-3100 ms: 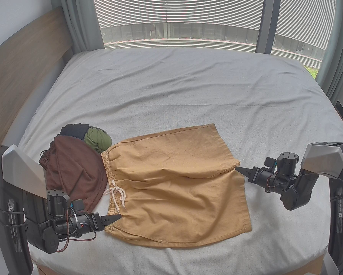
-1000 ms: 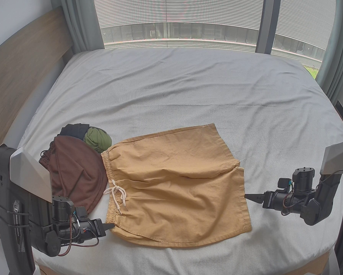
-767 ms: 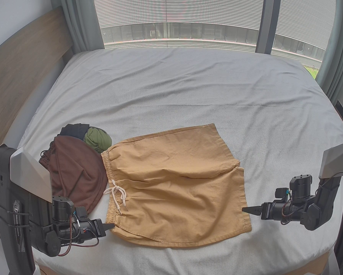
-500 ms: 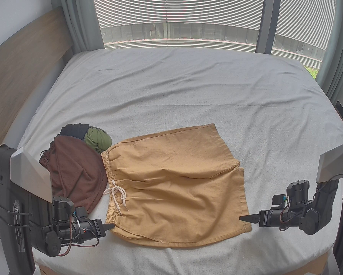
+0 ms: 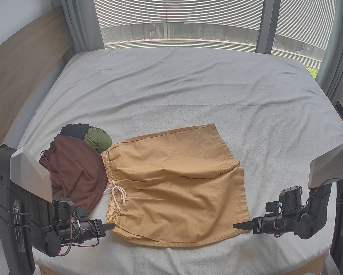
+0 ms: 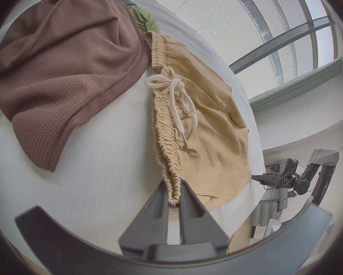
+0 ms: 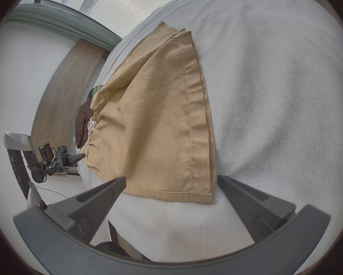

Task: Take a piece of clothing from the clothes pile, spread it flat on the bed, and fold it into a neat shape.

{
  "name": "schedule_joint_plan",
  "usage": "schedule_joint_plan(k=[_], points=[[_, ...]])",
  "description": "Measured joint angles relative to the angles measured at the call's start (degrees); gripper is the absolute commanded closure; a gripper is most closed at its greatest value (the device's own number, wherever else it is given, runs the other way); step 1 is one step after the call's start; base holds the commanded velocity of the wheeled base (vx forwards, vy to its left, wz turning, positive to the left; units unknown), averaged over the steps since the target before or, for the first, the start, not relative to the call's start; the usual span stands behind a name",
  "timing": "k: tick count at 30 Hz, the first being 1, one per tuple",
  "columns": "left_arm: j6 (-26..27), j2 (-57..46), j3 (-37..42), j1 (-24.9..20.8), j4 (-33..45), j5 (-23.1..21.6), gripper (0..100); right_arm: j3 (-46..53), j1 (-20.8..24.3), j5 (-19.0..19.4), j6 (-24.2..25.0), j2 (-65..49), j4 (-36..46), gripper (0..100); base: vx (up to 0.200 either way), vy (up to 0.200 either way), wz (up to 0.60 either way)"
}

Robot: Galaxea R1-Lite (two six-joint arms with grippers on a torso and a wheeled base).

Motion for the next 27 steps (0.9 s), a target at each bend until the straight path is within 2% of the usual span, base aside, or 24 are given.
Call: schedule_joint_plan(k=[7,8,27], points=[[0.0,0.0,0.0,0.0,0.0,0.0,100,0.0,1.0,0.0,1.5,0.1,0.0,0,0.0,0.0,0.0],[0.0,0.1,0.0,0.0,0.0,0.0,100,-0.1,1.0,0.0,1.6,0.1,0.0,100,0.0,0.0,0.0],[0.1,0.3,0.0,-0.1,0.0,0.0,100,-0.5,0.5,-0.1,1.7,0.3,-0.3,100,0.0,0.0,0.0]])
